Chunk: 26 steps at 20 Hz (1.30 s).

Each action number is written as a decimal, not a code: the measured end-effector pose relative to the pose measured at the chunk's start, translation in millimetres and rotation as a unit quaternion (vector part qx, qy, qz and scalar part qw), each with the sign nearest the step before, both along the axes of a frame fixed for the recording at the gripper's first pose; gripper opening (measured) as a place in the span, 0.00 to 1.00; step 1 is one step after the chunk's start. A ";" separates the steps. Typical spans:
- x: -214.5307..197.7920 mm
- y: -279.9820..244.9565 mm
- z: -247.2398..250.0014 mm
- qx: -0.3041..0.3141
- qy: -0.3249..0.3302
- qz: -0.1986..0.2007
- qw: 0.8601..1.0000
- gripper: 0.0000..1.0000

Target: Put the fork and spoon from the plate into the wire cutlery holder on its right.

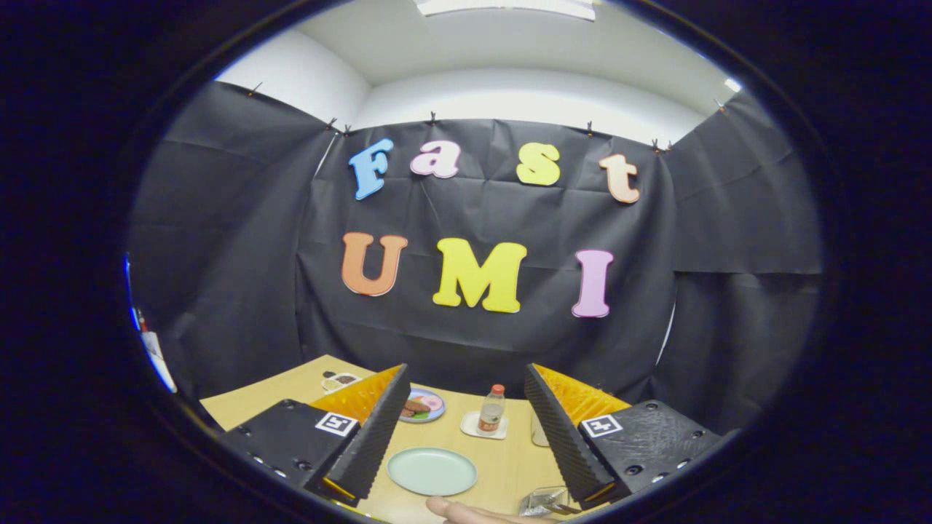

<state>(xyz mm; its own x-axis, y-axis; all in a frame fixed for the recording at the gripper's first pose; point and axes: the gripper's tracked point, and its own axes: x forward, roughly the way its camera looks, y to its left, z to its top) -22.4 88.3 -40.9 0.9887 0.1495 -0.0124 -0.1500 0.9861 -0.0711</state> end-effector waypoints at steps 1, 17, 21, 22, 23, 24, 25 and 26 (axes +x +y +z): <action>2.6 -3.4 -0.7 0.006 0.005 -0.003 1.000 0.95; 17.3 -31.8 -30.7 0.038 0.064 -0.030 0.997 0.96; 15.6 -24.9 -32.6 0.029 0.064 -0.023 0.997 0.96; 14.9 -23.8 -32.2 0.028 0.063 -0.021 0.997 0.96; 15.5 -22.8 -33.1 0.026 0.064 -0.020 0.997 0.96; 14.6 -21.9 -32.8 0.025 0.064 -0.019 0.997 0.96; 14.8 -21.4 -32.9 0.025 0.064 -0.017 0.997 0.96; 14.4 -21.4 -31.8 0.024 0.063 -0.017 0.998 0.96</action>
<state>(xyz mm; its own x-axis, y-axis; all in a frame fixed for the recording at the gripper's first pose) -8.1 66.9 -72.7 0.9842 0.1191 -0.1308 -0.1210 0.9926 -0.0068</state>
